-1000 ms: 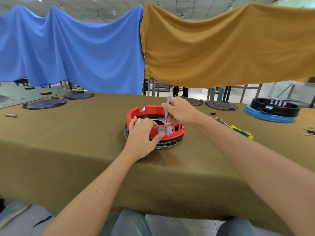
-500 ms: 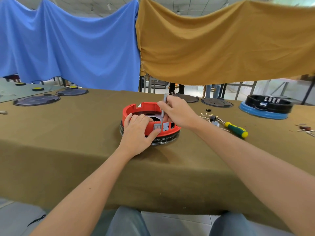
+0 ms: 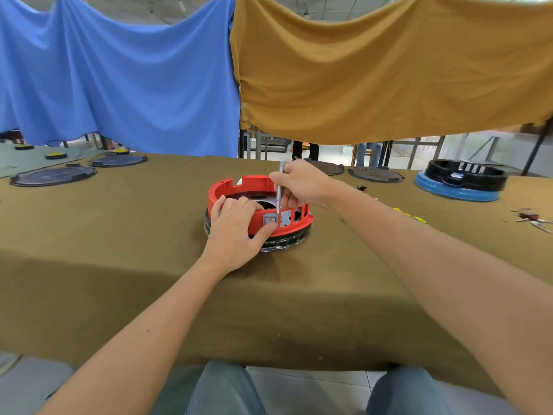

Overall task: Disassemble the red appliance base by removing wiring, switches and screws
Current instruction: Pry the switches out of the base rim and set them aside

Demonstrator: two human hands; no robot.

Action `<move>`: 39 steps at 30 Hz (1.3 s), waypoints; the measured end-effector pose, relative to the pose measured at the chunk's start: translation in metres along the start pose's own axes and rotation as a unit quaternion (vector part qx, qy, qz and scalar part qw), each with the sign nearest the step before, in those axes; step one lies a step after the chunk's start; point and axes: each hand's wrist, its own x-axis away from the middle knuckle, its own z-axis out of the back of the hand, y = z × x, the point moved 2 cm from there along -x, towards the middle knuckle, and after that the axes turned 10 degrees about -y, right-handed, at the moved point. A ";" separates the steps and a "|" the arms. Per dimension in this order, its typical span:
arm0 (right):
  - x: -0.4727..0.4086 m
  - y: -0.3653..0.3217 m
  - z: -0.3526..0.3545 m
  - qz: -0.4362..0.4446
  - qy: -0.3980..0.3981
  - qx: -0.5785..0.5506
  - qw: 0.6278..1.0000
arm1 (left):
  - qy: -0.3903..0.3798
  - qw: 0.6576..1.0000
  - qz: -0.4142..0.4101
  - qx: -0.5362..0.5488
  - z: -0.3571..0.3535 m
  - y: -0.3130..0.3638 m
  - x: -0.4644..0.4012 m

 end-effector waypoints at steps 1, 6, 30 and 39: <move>0.002 0.000 -0.002 0.013 0.017 0.015 1.000 | 0.000 1.000 -0.001 0.000 0.000 0.000 0.000; 0.018 0.012 -0.014 0.075 0.105 0.016 0.992 | 0.003 1.000 -0.005 0.017 0.001 -0.001 0.000; 0.055 0.014 0.005 0.034 0.127 0.028 0.991 | -0.096 0.990 -0.093 0.049 -0.005 0.022 -0.014; 0.058 0.020 -0.002 0.027 0.145 0.016 0.989 | -0.056 0.994 -0.091 0.029 -0.018 0.022 -0.009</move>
